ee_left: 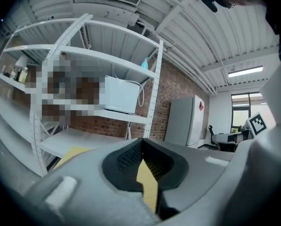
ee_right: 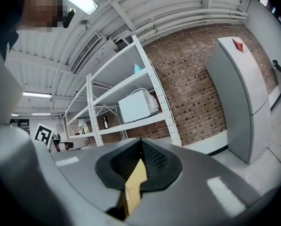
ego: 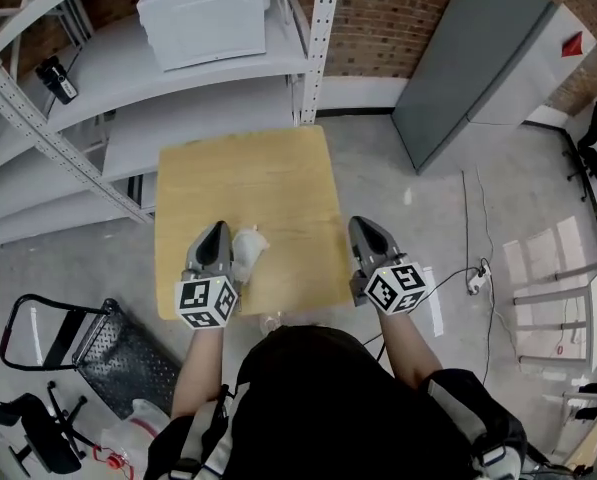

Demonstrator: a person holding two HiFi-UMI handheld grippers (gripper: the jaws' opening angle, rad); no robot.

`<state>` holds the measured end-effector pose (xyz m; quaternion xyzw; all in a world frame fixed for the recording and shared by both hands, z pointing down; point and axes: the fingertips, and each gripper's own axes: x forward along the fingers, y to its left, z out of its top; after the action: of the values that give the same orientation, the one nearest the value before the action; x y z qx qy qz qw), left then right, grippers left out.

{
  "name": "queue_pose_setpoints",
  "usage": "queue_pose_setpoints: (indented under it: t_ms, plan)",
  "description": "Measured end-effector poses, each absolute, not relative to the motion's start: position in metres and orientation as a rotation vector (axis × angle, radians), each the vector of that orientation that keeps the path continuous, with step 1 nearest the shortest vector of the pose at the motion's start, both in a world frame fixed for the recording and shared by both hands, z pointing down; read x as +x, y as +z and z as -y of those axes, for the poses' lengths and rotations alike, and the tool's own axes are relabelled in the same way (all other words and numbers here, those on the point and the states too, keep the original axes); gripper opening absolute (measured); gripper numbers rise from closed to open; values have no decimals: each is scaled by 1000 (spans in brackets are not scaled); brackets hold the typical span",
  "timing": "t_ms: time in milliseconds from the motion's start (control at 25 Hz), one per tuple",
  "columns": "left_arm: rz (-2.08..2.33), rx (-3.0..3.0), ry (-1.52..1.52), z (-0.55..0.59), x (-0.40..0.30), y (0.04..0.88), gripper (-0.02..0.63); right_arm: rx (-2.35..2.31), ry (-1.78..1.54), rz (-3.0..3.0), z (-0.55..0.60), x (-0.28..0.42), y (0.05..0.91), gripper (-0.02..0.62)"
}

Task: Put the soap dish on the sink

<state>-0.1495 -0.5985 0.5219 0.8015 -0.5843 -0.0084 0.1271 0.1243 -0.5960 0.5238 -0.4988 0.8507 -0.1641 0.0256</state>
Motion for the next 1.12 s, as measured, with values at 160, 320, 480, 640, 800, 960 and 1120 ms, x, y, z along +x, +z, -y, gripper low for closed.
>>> queue_pose_setpoints:
  t_ms: [160,320,480,640,800,960,1120]
  plan:
    - [1751,2299,-83,575,-134,514,2,-1471,-488,-2640,591,147,514,6]
    - [1824,2289,-91,550,-116,506,2,-1404,-471,-2660,586,164,508,6]
    - [1919,2280,-126,523,-102,488,2,-1291,-447,-2701,578,168,498,6]
    - [1979,2268,-140,501,-92,478,2,-1197,-426,-2742,566,165,494,6]
    - [2011,2253,-154,488,-91,476,2,-1124,-395,-2772,557,163,490,6]
    - [2027,2237,-168,481,-96,476,2,-1091,-386,-2794,551,162,492,6]
    - [2012,2255,-213,476,-102,471,2,-1081,-382,-2791,547,156,493,6]
